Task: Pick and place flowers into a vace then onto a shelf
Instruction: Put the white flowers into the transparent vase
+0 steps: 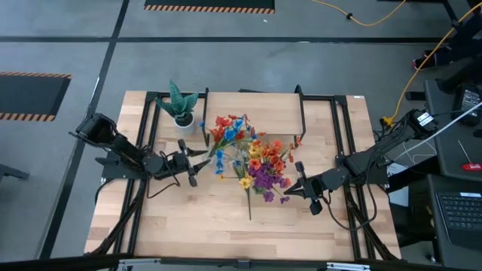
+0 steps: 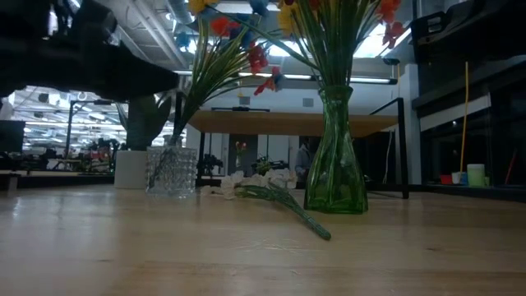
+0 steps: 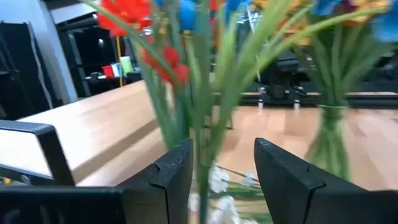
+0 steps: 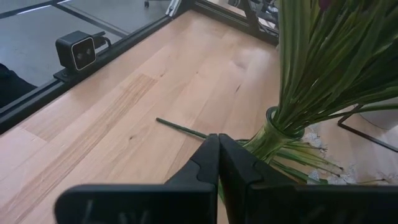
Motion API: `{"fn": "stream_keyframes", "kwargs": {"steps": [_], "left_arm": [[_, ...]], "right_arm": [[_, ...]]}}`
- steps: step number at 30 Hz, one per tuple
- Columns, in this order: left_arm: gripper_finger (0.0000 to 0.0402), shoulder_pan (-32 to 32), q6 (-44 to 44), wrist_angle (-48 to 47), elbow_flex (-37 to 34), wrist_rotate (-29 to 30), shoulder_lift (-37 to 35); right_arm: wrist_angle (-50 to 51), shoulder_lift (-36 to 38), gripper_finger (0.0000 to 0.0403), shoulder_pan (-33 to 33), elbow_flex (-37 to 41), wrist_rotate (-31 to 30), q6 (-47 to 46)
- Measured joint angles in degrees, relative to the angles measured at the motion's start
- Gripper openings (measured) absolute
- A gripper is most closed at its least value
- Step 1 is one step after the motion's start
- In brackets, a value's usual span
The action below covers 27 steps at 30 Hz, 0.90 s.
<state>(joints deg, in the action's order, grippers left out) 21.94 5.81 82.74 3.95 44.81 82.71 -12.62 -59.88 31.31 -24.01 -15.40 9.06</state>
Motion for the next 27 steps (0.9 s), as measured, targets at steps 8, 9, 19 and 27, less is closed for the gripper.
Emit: {"fn": "stream_keyframes", "kwargs": {"steps": [8, 9, 19, 27], "left_arm": [[0.0164, 11.9, 0.8, -3.1, 2.5, 14.8, -0.4], [0.0164, 13.3, 1.3, -4.5, 3.6, 16.7, -0.4], [0.0149, 21.4, -7.7, -37.6, 22.4, 26.4, -0.4], [0.0134, 21.6, -36.7, -82.6, 42.7, 18.5, 3.6]], "right_arm": [[0.0, 0.0, 0.0010, 0.0, 0.0, 0.0, 0.0], [0.0, 0.0, 0.0010, 0.0, 0.0, 0.0, 0.0], [0.0, 0.0, 0.0010, 0.0, 0.0, 0.0, 0.0], [0.7, 0.0, 0.0010, 0.0, 0.0, 2.0, -3.0]]}}
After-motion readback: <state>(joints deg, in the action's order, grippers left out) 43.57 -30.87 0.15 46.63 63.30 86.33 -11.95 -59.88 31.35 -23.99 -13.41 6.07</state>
